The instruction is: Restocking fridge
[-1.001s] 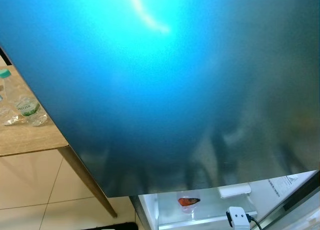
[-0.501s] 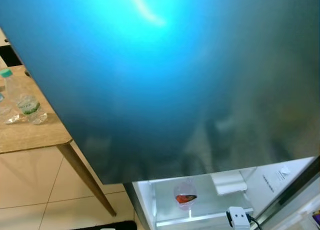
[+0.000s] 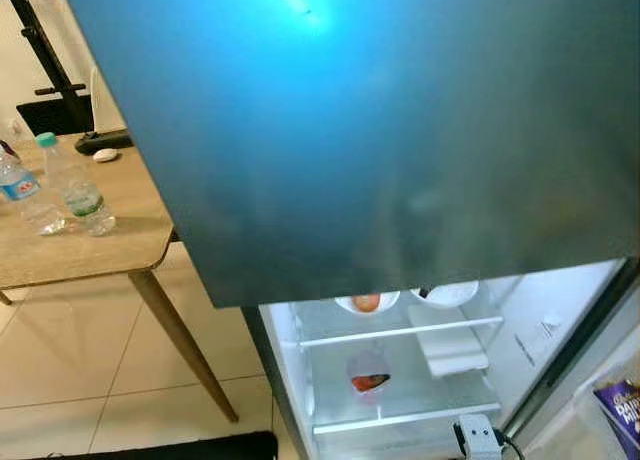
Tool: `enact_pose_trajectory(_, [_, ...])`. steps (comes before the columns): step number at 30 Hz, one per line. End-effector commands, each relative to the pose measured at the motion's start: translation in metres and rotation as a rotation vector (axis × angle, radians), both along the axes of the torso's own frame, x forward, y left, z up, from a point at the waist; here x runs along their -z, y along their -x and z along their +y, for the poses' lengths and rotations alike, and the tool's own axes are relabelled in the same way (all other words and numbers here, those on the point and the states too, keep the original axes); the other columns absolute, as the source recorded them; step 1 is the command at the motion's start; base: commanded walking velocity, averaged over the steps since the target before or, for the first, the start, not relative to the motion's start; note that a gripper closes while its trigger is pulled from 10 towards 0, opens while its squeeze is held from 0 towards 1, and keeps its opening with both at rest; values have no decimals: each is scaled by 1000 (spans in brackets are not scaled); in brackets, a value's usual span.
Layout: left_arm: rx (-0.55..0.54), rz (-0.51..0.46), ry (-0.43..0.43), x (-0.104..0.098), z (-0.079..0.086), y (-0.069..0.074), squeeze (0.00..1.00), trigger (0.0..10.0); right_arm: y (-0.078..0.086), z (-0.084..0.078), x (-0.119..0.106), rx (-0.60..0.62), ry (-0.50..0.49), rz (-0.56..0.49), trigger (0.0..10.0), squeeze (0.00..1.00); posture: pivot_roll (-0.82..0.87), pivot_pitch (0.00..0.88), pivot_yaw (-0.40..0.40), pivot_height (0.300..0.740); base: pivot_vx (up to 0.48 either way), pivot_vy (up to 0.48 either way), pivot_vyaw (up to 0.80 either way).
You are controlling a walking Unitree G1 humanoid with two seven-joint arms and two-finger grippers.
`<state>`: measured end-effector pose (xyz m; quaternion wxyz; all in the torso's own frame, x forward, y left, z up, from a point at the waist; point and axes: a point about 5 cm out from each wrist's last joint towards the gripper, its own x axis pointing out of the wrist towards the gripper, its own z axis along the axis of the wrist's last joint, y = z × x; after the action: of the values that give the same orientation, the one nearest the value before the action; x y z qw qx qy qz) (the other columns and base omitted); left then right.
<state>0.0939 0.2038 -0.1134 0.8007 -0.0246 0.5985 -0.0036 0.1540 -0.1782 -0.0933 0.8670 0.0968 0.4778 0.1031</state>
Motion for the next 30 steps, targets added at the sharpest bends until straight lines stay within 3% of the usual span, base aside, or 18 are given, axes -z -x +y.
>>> enact_pose_trajectory(1, [2,17,-11,0,6,4,0,10000,1,2,1,5,-5,5,10000,0,-16,3,17,740,-334,0,0])
enact_pose_trajectory(30, [-4,18,-22,-2,16,6,0,10000,1,1,1,5,-2,5,10000,0,-16,6,13,740,-335,0,0])
